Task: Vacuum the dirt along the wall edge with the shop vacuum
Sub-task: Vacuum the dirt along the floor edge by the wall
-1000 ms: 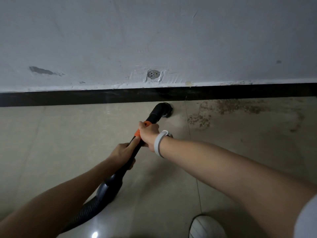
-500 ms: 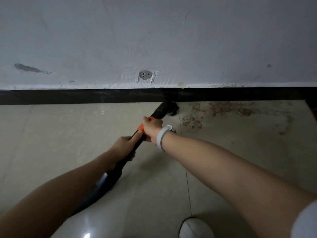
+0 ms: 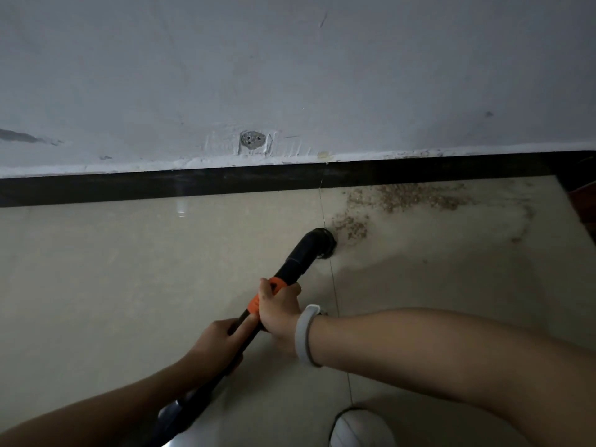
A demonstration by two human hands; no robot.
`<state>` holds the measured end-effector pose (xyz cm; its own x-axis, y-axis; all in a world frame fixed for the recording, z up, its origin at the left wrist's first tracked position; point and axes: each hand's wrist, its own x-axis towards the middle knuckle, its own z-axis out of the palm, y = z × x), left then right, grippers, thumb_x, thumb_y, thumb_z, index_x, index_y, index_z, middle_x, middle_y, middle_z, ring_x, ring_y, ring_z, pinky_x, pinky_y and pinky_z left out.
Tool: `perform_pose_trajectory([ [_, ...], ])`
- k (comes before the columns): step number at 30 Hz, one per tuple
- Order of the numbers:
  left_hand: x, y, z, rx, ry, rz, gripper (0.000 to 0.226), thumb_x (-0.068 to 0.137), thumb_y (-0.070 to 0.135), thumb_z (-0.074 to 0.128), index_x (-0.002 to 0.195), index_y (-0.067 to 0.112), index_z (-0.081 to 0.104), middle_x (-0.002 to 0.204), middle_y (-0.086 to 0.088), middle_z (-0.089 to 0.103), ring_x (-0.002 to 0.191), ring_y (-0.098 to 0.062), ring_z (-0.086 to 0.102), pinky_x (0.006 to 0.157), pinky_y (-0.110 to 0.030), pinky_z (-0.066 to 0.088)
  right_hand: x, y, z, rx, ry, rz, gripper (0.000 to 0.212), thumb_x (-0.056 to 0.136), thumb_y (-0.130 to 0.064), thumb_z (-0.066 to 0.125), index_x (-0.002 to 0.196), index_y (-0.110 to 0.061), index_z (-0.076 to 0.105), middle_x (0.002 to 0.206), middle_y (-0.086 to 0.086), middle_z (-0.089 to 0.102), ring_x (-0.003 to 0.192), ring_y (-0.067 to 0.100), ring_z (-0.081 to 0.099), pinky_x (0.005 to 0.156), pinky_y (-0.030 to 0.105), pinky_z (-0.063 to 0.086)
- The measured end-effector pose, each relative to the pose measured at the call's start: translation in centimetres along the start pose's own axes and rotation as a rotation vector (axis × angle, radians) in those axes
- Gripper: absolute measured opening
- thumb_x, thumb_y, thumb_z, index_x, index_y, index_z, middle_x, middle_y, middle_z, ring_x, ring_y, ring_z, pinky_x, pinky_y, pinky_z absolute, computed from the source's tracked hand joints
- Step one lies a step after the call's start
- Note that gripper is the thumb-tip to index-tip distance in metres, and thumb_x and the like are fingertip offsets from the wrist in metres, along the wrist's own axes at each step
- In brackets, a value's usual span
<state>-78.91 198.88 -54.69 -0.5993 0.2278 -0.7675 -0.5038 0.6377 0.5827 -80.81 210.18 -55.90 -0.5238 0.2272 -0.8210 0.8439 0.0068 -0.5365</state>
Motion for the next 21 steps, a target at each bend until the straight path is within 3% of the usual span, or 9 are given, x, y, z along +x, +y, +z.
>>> perform_pose_trajectory([
  [4,1.9,2.3,-1.3,0.065,0.050,0.032,0.051,0.089,0.055,0.042,0.083,0.010,0.065,0.047,-0.003,0.057,0.038,-0.014,0.050,0.048,-0.023,0.044,1.5,-2.4,-1.0,0.037,0.033,0.017,0.067,0.094,-0.048,0.043,0.138,-0.004,0.018,0.126,0.017,0.054,0.112,0.032,0.057,0.099,0.044,0.046],
  [7,3.6,4.6,-1.7,0.089,0.127,0.080,0.058,0.090,0.057,0.042,0.088,0.005,0.067,0.046,-0.003,0.057,0.035,-0.013,0.051,0.047,-0.021,0.044,2.0,-5.6,-2.9,0.240,-0.008,0.014,0.057,0.097,-0.037,0.046,0.138,-0.006,0.020,0.105,0.008,0.053,0.096,0.021,0.058,0.088,0.038,0.053],
  [9,4.3,5.4,-1.5,0.069,0.165,0.093,0.060,0.090,0.057,0.042,0.089,0.002,0.066,0.048,-0.006,0.057,0.035,-0.014,0.050,0.045,-0.021,0.044,1.9,-6.9,-3.8,0.282,-0.027,0.012,0.055,0.098,-0.034,0.046,0.138,-0.009,0.020,0.100,0.005,0.047,0.097,0.022,0.058,0.082,0.035,0.055],
  [13,3.7,4.8,-0.6,0.049,0.121,0.086,0.059,0.089,0.056,0.044,0.090,0.001,0.065,0.047,-0.006,0.056,0.034,-0.014,0.049,0.042,-0.019,0.043,1.7,-5.6,-3.6,0.217,-0.029,0.008,0.061,0.096,-0.037,0.048,0.141,-0.007,0.020,0.112,0.011,0.051,0.108,0.027,0.057,0.088,0.040,0.054],
  [15,2.8,3.3,0.1,0.041,0.078,0.077,0.057,0.089,0.054,0.046,0.090,0.000,0.065,0.046,-0.005,0.055,0.035,-0.014,0.049,0.042,-0.021,0.042,1.2,-3.1,-3.3,0.187,0.003,-0.006,0.058,0.095,-0.037,0.049,0.135,-0.002,0.024,0.102,0.009,0.055,0.105,0.028,0.059,0.092,0.043,0.052],
  [19,0.5,0.7,1.7,0.096,-0.035,0.059,0.043,0.089,0.053,0.047,0.080,0.014,0.064,0.048,-0.001,0.057,0.041,-0.014,0.053,0.046,-0.022,0.045,-0.7,1.3,-3.6,0.299,0.000,0.047,0.035,0.096,-0.029,0.049,0.116,-0.007,0.032,0.070,0.000,0.052,0.065,0.014,0.055,0.072,0.032,0.052],
  [21,0.2,0.4,2.0,0.111,-0.076,0.051,0.044,0.089,0.054,0.046,0.082,0.014,0.063,0.050,-0.002,0.058,0.043,-0.014,0.054,0.046,-0.022,0.046,-0.8,2.2,-4.0,0.352,-0.038,0.105,0.022,0.095,-0.027,0.048,0.103,-0.013,0.034,0.062,-0.001,0.050,0.057,0.012,0.050,0.069,0.032,0.052],
])
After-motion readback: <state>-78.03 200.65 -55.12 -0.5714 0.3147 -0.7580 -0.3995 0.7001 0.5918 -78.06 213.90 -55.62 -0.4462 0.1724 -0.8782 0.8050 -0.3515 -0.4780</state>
